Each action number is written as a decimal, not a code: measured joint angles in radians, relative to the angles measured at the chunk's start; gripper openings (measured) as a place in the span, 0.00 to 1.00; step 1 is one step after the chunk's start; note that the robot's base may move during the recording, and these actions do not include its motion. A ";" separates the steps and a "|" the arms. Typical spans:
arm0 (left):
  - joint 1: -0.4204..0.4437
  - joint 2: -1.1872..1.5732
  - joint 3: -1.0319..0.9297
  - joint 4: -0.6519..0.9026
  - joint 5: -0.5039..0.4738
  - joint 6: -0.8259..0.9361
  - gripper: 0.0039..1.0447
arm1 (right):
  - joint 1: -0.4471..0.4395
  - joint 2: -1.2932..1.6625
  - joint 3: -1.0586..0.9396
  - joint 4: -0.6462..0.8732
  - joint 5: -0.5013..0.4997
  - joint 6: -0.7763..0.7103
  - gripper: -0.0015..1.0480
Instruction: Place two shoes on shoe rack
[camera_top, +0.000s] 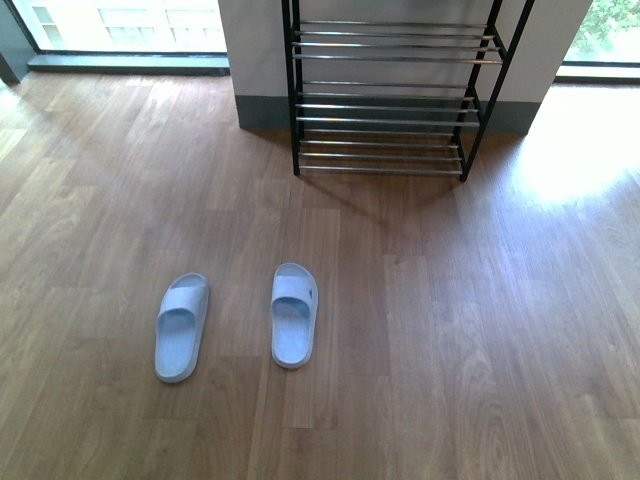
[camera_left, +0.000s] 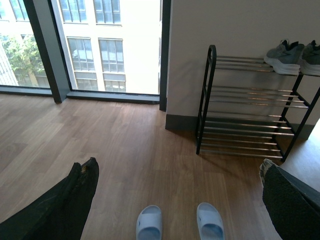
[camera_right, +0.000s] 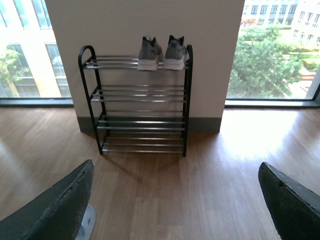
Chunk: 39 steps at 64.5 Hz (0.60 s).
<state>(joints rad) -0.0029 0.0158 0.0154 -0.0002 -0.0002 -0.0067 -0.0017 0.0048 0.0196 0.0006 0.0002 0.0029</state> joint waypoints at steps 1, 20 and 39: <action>0.000 0.000 0.000 0.000 0.000 0.000 0.91 | 0.000 0.000 0.000 0.000 0.000 0.000 0.91; 0.000 0.000 0.000 0.000 0.000 0.000 0.91 | 0.000 0.000 0.000 0.000 0.000 0.000 0.91; 0.000 0.000 0.000 0.000 0.000 0.001 0.91 | 0.000 0.000 0.000 -0.001 0.000 0.000 0.91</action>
<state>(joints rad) -0.0029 0.0158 0.0154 -0.0002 -0.0002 -0.0055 -0.0017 0.0048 0.0196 -0.0002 -0.0002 0.0029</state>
